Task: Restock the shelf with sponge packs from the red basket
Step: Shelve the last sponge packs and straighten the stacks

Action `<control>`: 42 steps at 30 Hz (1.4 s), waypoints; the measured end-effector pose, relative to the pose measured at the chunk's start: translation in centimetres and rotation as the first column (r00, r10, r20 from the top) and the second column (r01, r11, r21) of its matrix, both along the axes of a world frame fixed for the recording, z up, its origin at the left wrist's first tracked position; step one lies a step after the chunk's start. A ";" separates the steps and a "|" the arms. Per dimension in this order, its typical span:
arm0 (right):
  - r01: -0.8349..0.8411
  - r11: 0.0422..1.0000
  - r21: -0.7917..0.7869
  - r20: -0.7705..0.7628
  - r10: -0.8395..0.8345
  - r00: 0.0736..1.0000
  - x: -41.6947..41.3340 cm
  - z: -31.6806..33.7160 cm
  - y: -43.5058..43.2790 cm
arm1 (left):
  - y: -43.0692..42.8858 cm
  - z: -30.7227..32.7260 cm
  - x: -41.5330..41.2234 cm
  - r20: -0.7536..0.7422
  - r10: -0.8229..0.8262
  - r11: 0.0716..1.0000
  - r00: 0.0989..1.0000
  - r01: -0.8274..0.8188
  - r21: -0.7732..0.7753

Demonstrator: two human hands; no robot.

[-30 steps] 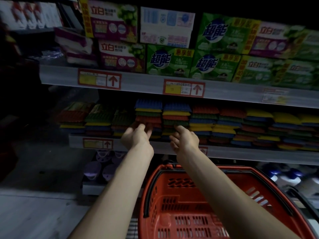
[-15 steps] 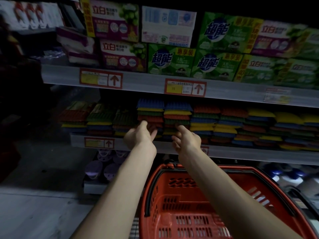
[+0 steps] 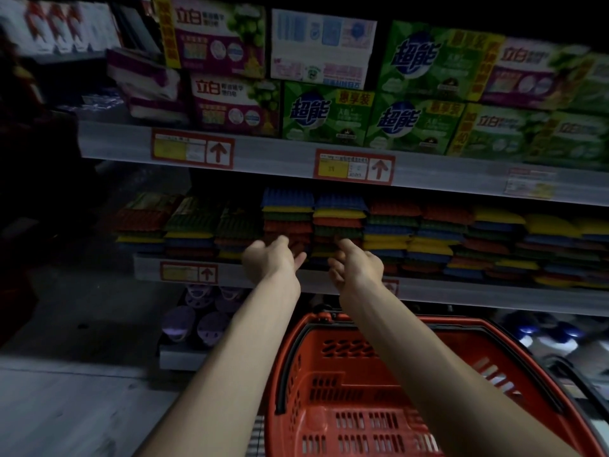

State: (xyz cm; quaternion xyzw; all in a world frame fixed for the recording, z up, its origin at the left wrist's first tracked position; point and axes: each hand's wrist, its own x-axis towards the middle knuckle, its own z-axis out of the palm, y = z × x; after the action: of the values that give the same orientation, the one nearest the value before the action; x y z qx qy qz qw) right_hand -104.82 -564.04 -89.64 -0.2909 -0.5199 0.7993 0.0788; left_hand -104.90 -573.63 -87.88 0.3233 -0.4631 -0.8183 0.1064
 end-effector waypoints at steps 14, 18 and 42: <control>-0.090 0.995 0.033 -0.030 0.091 0.995 1.7 0.5 1.3 | 0.7 -0.8 1.1 -0.018 -0.129 0.990 0.991 0.128 -0.063; -0.130 0.983 0.129 -0.026 0.135 0.991 3.6 1.0 4.1 | 2.4 -0.9 2.4 -0.058 -0.284 0.950 0.957 0.273 -0.154; -0.026 1.000 0.009 -0.058 0.026 0.998 3.1 0.5 17.8 | 12.6 -1.5 1.2 -0.015 -0.290 0.954 0.957 0.288 -0.088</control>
State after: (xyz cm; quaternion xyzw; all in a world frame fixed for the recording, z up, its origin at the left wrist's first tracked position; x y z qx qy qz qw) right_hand -101.75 -546.24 -89.17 -0.2604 -0.5243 0.8063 0.0846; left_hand -103.67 -561.05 -89.42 0.2358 -0.5381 -0.8092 0.0059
